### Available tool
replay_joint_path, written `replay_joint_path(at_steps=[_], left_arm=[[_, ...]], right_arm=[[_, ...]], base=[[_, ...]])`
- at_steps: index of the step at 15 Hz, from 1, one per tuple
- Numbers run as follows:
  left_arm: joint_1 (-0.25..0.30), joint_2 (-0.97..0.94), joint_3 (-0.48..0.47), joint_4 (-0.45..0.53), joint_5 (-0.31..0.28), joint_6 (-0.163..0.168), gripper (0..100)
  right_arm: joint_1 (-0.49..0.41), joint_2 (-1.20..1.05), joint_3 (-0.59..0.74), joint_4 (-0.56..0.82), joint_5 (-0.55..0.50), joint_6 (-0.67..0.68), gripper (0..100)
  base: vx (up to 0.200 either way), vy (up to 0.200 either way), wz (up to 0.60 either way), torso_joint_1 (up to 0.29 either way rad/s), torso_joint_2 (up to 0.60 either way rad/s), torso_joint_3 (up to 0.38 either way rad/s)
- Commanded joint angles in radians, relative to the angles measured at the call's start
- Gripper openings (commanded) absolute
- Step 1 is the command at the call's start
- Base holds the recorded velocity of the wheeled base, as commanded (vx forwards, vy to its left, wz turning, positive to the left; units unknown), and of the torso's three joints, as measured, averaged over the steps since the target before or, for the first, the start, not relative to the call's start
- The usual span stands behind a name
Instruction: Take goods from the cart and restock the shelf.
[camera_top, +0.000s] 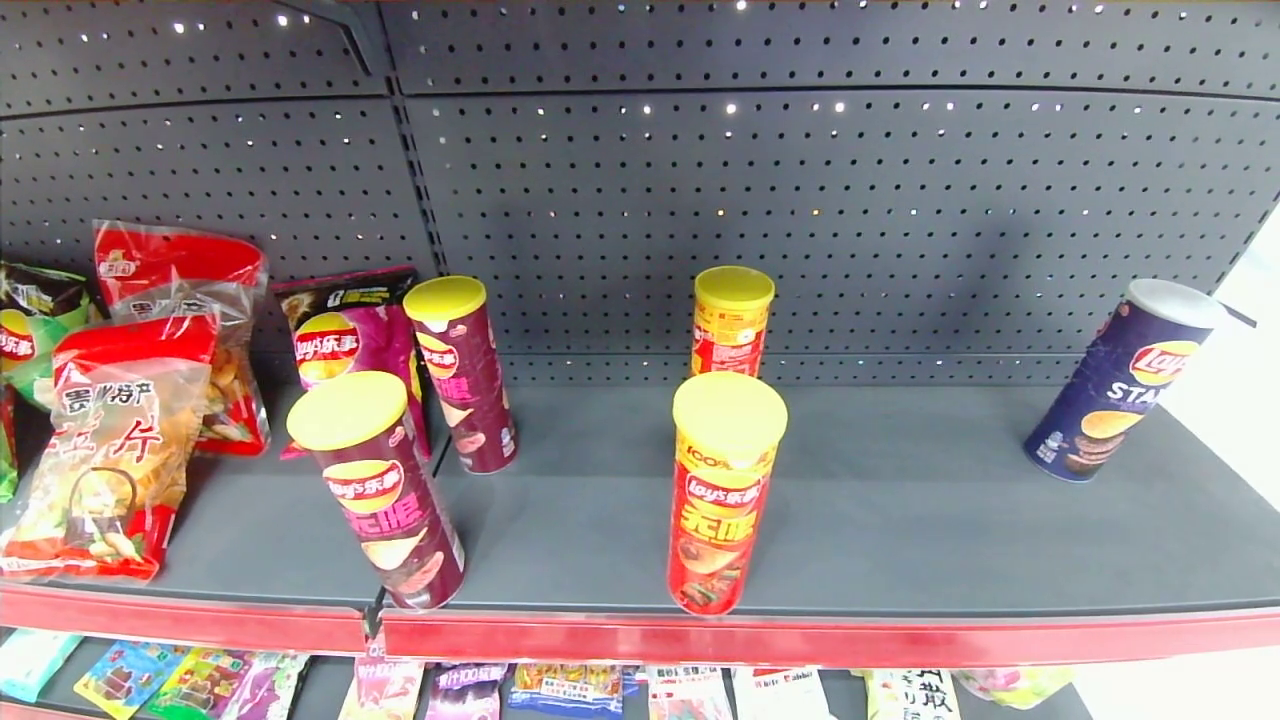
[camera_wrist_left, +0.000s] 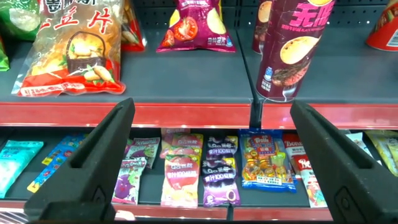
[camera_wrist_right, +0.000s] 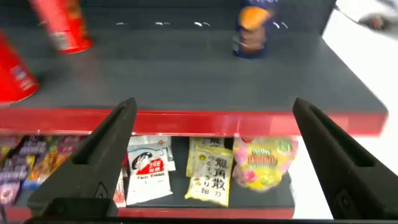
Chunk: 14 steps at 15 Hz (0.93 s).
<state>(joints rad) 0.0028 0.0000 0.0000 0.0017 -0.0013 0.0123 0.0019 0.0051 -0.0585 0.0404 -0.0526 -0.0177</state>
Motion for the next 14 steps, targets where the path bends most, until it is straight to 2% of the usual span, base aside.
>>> replay_joint_path(at_steps=[1,4,5,6,9,11,14], left_arm=[[0.0,0.0,0.0,0.0,0.0,0.0,100],[0.0,0.0,-0.002,0.0,0.0,0.0,100],[0.0,0.0,0.0,0.0,0.0,0.0,100],[0.0,0.0,0.0,0.0,0.0,0.0,100],[0.0,0.0,0.0,0.0,0.0,0.0,100],[0.0,0.0,0.0,0.0,0.0,0.0,100],[0.0,0.0,-0.002,0.0,0.0,0.0,100]], right_arm=[[0.0,-0.005,0.019,-0.004,-0.047,0.036,100],[0.0,-0.005,0.043,-0.056,0.023,0.002,100],[0.0,-0.005,0.051,-0.073,0.096,0.001,100],[0.001,-0.005,0.059,-0.043,0.115,-0.016,100],[0.0,-0.005,0.059,-0.04,0.062,0.025,100],[0.0,-0.005,0.059,-0.04,0.062,0.021,100],[0.0,-0.005,0.059,-0.039,0.057,0.022,100]], base=[[0.0,0.0,0.0,0.0,0.0,0.0],[0.0,0.0,0.0,0.0,0.0,0.0],[0.0,0.0,0.0,0.0,0.0,0.0],[0.0,0.0,0.0,0.0,0.0,0.0],[0.0,0.0,0.0,0.0,0.0,0.0],[0.0,0.0,0.0,0.0,0.0,0.0],[-0.2,0.0,0.0,0.002,0.01,0.002]])
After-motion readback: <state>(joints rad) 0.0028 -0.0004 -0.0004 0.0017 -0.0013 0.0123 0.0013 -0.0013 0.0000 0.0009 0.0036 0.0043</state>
